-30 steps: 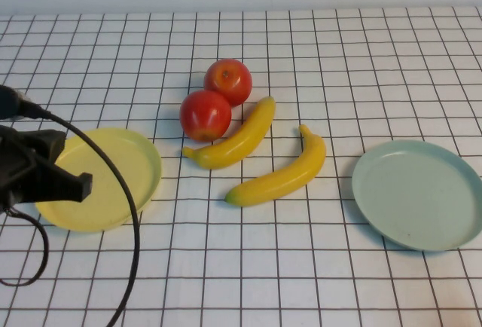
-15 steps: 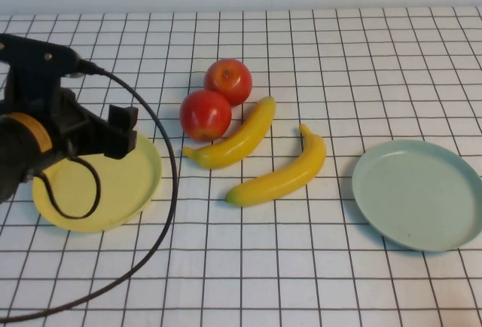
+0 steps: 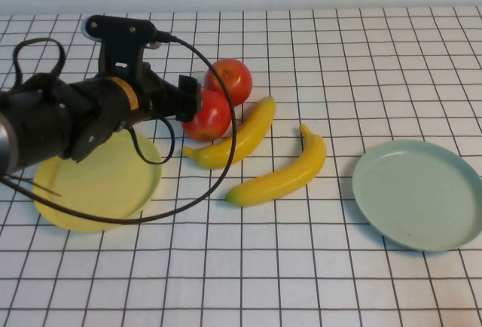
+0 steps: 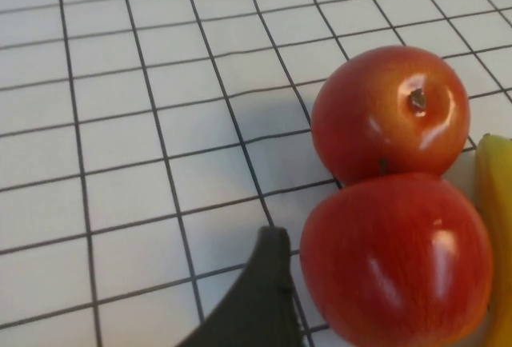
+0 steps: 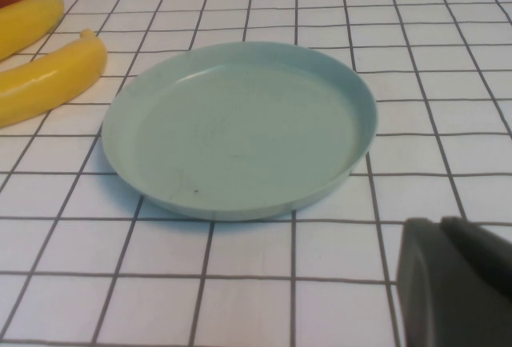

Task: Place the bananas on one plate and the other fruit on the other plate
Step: Put one type of fruit in the left plate

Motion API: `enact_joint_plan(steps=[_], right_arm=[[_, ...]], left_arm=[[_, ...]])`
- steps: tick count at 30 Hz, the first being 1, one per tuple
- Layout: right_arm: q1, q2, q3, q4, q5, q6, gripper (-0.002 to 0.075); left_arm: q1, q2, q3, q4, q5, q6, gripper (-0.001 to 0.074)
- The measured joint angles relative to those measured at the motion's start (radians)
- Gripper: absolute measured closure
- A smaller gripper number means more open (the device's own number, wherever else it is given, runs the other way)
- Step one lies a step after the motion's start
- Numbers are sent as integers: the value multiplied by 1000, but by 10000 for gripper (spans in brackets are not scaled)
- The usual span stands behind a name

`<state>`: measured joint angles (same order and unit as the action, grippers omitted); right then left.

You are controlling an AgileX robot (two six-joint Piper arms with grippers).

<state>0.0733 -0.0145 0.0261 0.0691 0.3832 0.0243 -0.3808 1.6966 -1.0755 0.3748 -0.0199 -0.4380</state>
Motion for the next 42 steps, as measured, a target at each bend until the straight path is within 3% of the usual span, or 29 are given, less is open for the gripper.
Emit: enact_joint_plan(steps=[10, 34, 39, 42], right_arm=[[0, 0, 0, 0, 0, 0, 743], [0, 0, 0, 0, 0, 0, 743], [0, 0, 0, 0, 0, 0, 743], [0, 0, 0, 0, 0, 0, 743]], left_arm=[[-2, 158, -101, 0, 0, -132, 66], [-48, 256, -110, 1, -29, -138, 67], [-48, 256, -110, 1, -29, -138, 168], [-48, 249, -110, 23, -18, -138, 167]])
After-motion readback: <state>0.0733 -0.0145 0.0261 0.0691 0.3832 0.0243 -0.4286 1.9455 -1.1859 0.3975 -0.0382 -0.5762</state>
